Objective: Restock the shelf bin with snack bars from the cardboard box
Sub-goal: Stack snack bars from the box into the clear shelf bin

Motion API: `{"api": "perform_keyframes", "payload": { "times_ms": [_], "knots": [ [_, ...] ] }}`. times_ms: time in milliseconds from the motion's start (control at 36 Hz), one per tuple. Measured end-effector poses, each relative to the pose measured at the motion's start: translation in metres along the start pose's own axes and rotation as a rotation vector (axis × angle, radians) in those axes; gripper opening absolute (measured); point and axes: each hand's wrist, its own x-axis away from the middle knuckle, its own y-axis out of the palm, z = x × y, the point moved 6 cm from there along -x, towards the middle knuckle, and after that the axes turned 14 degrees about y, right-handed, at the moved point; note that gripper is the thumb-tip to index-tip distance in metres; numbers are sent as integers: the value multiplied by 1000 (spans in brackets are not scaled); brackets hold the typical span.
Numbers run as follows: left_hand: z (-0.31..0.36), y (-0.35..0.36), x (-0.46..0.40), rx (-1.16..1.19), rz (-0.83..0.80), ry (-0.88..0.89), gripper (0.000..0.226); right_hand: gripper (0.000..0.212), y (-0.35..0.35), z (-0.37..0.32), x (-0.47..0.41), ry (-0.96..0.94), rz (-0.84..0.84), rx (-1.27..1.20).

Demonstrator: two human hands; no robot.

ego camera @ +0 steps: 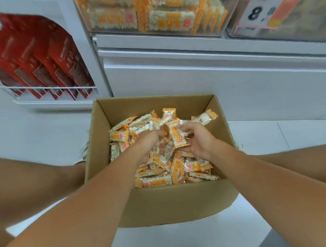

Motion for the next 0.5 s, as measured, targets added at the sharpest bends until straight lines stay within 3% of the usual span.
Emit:
{"api": "perform_keyframes", "payload": {
  "times_ms": [56,83,139,222,333,389,444,500],
  "knots": [
    [29,11,7,58,-73,66,24,43,7,-16,19,-32,-96,18],
    [44,17,10,69,-110,105,31,39,14,-27,32,-62,-150,43],
    [77,26,17,72,-137,177,44,8,23,-54,58,-145,-212,129],
    [127,26,27,75,-148,248,46,14,37,-99,103,-257,-267,319],
    [208,24,43,163,-212,267,19,12,53,-173,173,-426,-171,595],
    [255,18,52,105,-191,352,11,8,58,-209,205,-543,-130,581],
    [297,13,62,72,-185,423,10,20,58,-242,229,-651,-87,503],
    [332,7,74,25,-178,493,12,18,55,-269,246,-727,-70,423]
  ]
}}
